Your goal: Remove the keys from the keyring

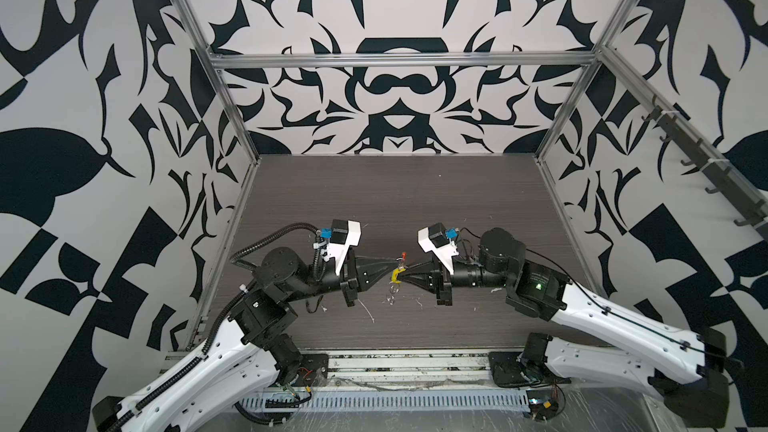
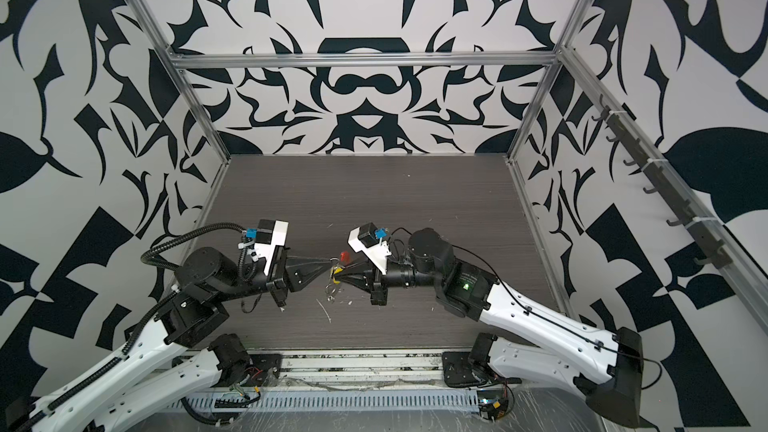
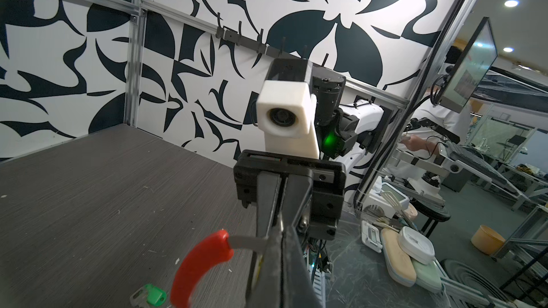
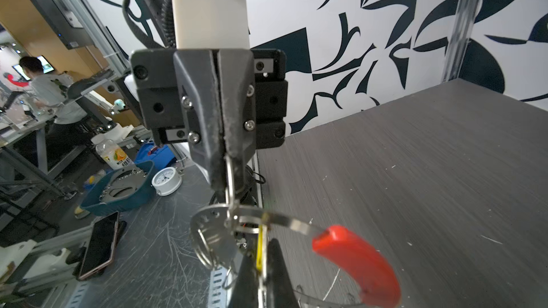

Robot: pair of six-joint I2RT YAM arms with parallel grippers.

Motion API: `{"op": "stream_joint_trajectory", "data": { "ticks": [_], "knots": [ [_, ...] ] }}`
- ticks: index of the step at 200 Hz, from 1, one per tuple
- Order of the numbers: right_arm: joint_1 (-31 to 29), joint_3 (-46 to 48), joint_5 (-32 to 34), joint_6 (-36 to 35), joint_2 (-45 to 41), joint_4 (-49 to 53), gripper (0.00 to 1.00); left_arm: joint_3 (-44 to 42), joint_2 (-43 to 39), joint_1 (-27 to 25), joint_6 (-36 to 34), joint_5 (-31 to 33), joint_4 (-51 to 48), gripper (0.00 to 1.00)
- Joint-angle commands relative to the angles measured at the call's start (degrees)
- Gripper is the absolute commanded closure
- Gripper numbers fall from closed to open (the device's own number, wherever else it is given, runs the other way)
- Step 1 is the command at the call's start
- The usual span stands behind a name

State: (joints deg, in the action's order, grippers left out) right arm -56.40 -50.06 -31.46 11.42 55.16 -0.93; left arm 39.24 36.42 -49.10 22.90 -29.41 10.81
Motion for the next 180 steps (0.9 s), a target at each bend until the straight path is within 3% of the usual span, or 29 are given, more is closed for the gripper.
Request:
{"op": "stream_joint_trajectory", "data": {
  "ticks": [1, 96, 180],
  "knots": [
    [-0.12, -4.68, 2.07, -2.01, -1.24, 3.22, 1.0, 1.71, -0.98, 0.06, -0.3, -0.27, 0.16, 1.0],
    [-0.29, -13.4, 7.94, -7.52, 1.05, 19.05, 1.0, 3.77, -0.44, 0.06, -0.85, 0.86, -4.44, 1.0],
    [-0.38, -15.79, 10.16, -8.21, 0.66, 20.95, 1.0, 4.0, -1.6, 0.07, -1.45, 5.05, -8.08, 1.0]
  ]
}}
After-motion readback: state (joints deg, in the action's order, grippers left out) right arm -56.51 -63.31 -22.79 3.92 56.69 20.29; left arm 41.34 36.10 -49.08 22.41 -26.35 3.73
